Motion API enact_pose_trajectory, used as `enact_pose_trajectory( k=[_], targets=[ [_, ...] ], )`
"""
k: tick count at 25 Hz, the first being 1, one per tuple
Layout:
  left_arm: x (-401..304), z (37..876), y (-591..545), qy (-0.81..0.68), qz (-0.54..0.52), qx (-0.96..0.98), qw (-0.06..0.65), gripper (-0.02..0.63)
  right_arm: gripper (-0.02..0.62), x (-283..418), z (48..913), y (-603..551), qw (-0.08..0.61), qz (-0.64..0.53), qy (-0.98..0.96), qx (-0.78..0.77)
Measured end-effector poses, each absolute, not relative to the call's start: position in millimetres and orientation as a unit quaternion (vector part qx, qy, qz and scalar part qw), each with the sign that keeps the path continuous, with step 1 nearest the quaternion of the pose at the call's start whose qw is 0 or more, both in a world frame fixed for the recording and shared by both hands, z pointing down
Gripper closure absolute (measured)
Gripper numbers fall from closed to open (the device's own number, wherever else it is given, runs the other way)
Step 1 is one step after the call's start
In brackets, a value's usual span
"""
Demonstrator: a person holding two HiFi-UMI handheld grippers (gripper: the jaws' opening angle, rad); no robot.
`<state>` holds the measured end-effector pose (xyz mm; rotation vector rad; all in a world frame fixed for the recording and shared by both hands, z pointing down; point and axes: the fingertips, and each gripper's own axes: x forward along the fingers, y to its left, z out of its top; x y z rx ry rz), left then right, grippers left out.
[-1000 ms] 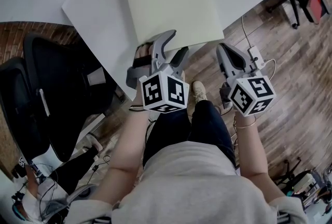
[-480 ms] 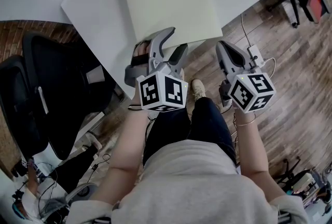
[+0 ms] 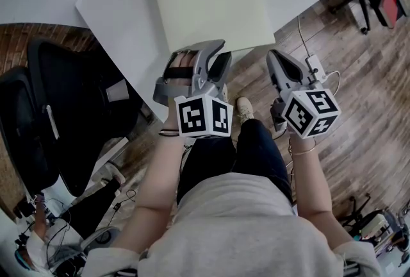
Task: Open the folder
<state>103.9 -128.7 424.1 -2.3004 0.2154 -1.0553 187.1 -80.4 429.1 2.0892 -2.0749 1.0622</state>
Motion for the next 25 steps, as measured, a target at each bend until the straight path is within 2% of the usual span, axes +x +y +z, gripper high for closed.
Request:
enact_pose_trajectory(
  k=[2, 12, 25],
  targets=[
    [103.8, 426.4, -124.5, 0.072, -0.397, -0.863, 0.303, 0.517, 0.574, 186.4, 428.5, -80.6, 0.005, 0.34, -0.663, 0.667],
    [102.4, 425.6, -123.0, 0.067, -0.396, -0.864, 0.303, 0.537, 0.574, 178.5, 429.4, -79.3, 0.01, 0.341, -0.669, 0.661],
    [105.6, 421.5, -122.4, 0.058, -0.397, -0.886, 0.232, 0.549, 0.574, 177.2, 431.5, -87.2, 0.018, 0.339, -0.68, 0.65]
  ],
)
